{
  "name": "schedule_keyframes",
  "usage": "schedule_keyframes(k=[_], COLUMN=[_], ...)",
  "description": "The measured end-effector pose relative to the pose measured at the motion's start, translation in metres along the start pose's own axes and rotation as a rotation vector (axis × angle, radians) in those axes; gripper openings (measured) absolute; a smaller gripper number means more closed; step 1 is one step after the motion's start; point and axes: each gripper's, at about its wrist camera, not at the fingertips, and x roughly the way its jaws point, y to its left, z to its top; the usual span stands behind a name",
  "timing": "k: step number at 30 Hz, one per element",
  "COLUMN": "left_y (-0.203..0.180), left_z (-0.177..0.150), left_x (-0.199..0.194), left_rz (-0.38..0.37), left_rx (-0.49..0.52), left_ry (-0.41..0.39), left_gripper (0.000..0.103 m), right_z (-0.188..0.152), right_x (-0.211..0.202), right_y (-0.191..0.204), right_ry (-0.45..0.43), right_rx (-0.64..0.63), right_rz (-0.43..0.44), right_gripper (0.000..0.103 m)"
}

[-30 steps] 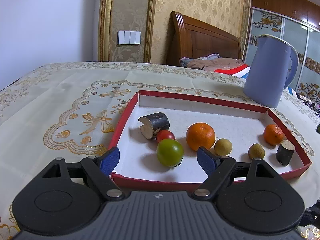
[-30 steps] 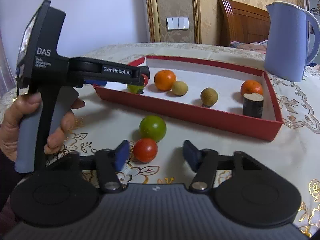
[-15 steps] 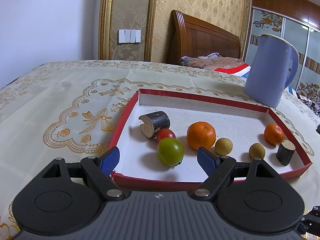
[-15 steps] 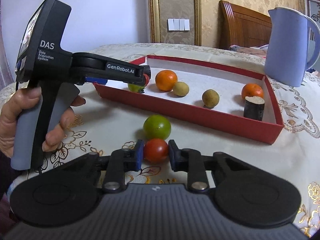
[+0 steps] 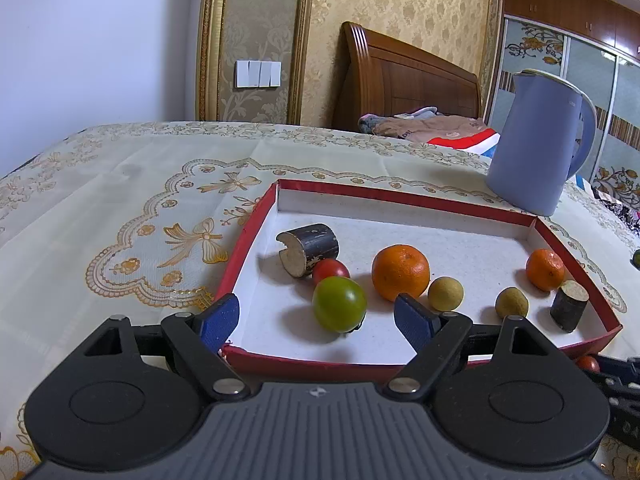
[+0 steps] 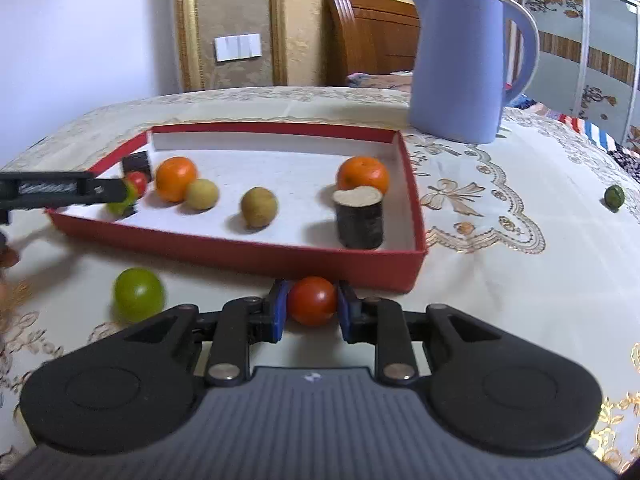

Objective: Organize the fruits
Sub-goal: 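Withdraw both open tools from the tray toward the loose tomatoes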

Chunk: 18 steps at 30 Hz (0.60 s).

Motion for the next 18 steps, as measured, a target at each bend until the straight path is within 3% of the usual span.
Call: schedule_keyframes(k=[7,13,18], left_y=[-0.002,-0.005,-0.029], left_z=[-0.001,-0.012,-0.027], left_x=[-0.008,-0.043,-0.058], left_rz=[-0.006,-0.052,-0.082], left_rx=[0.017,0.061,0.127], left_ry=[-0.024,-0.067,-0.056], left_gripper=[0.085,0.085,0.085], right_z=[-0.002,-0.002,-0.003], right_x=[0.001,0.0,0.0], right_y=[0.002,0.001,0.002], right_ry=[-0.007,-0.009,-0.006], right_rx=[-0.013,-0.005,-0.014], right_rz=[-0.018,-0.008,0.001], right_gripper=[0.025,0.027,0.031])
